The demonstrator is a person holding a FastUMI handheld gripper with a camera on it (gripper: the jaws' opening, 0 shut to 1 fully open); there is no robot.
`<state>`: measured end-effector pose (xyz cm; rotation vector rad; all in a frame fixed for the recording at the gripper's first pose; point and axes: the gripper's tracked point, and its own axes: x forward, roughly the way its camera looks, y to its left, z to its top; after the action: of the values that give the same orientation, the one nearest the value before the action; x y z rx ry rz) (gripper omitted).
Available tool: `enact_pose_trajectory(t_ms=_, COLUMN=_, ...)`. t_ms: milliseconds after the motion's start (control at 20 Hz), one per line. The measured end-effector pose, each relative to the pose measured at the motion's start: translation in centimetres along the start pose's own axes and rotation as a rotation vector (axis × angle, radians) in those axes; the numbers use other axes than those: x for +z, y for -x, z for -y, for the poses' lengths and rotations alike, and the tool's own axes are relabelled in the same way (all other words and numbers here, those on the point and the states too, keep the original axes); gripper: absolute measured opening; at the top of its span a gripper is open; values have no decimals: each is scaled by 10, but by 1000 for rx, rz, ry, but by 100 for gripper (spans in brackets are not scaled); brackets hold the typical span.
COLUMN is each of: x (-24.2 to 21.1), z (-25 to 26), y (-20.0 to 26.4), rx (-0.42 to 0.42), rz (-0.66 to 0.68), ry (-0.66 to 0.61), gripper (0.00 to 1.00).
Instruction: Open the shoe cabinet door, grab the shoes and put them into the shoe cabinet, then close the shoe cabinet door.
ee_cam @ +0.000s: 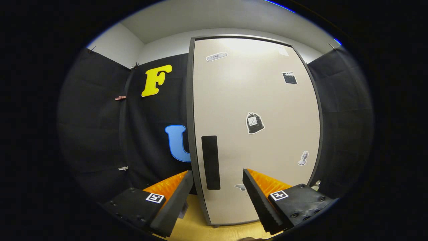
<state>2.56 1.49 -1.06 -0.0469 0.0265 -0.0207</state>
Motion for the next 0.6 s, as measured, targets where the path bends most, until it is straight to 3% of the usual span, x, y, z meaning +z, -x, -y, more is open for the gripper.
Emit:
enact_pose_trajectory(t_ms=500, x=-8, z=-9, y=-52, rx=-41, rz=-10, ry=-1, gripper=97)
enact_pose_trajectory(t_ms=600, x=-13, z=-6, y=-61, rx=-59, rz=-23, ry=-4, gripper=92)
